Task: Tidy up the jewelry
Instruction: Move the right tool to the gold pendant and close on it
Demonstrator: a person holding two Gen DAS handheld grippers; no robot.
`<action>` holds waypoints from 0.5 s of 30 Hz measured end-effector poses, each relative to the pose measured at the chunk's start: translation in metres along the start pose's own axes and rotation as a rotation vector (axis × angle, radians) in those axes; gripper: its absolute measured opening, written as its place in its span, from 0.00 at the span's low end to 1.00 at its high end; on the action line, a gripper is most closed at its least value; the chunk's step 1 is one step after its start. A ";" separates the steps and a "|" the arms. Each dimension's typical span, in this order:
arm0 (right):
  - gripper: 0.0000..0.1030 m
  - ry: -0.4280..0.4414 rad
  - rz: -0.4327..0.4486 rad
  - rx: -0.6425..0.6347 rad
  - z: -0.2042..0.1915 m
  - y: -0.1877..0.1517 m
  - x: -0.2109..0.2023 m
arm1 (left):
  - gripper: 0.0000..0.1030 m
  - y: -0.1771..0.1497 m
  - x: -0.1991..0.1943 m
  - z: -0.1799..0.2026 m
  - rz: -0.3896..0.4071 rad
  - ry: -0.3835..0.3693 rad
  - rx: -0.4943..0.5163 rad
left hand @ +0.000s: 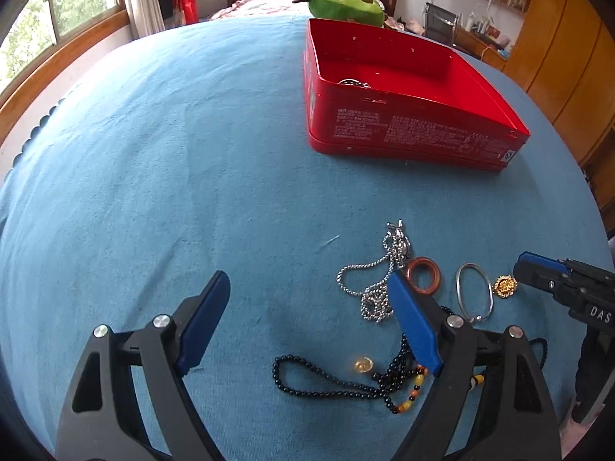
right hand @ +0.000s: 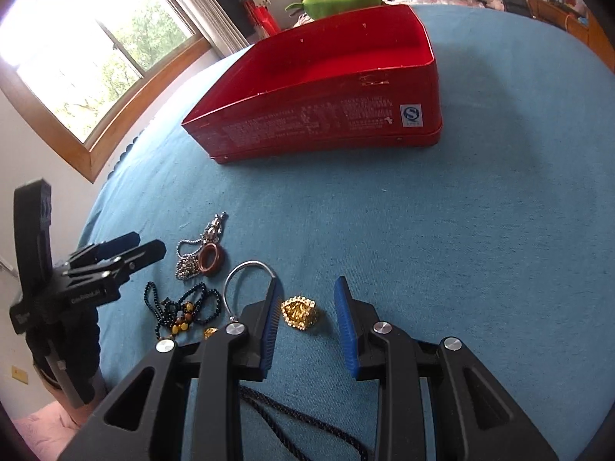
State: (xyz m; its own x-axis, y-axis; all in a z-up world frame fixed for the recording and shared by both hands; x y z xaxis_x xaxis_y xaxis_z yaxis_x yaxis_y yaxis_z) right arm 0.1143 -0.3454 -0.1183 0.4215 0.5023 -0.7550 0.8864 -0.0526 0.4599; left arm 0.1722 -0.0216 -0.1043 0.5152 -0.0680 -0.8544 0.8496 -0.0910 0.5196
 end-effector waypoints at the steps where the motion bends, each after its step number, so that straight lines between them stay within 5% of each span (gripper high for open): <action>1: 0.28 0.009 -0.011 0.005 0.001 0.000 0.003 | 0.81 0.000 -0.001 0.001 -0.001 0.001 -0.003; 15: 0.27 0.053 -0.048 -0.032 -0.009 -0.023 -0.005 | 0.83 -0.008 -0.004 -0.001 -0.004 0.005 -0.036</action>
State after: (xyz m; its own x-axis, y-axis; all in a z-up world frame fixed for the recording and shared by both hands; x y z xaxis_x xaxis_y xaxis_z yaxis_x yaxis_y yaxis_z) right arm 0.0899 -0.3391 -0.1209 0.3671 0.5488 -0.7511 0.8985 -0.0001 0.4390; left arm 0.1636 -0.0198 -0.1048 0.5119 -0.0627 -0.8568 0.8553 -0.0557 0.5151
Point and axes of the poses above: each gripper's, at about its wrist camera, not at the fingertips, and x roughly the way its jaws point, z to its right, y to its top, the point moved 8 cm from there along x, roughly the way its jaws point, and after that the axes turned 3 degrees about y, right-handed, at the moved point
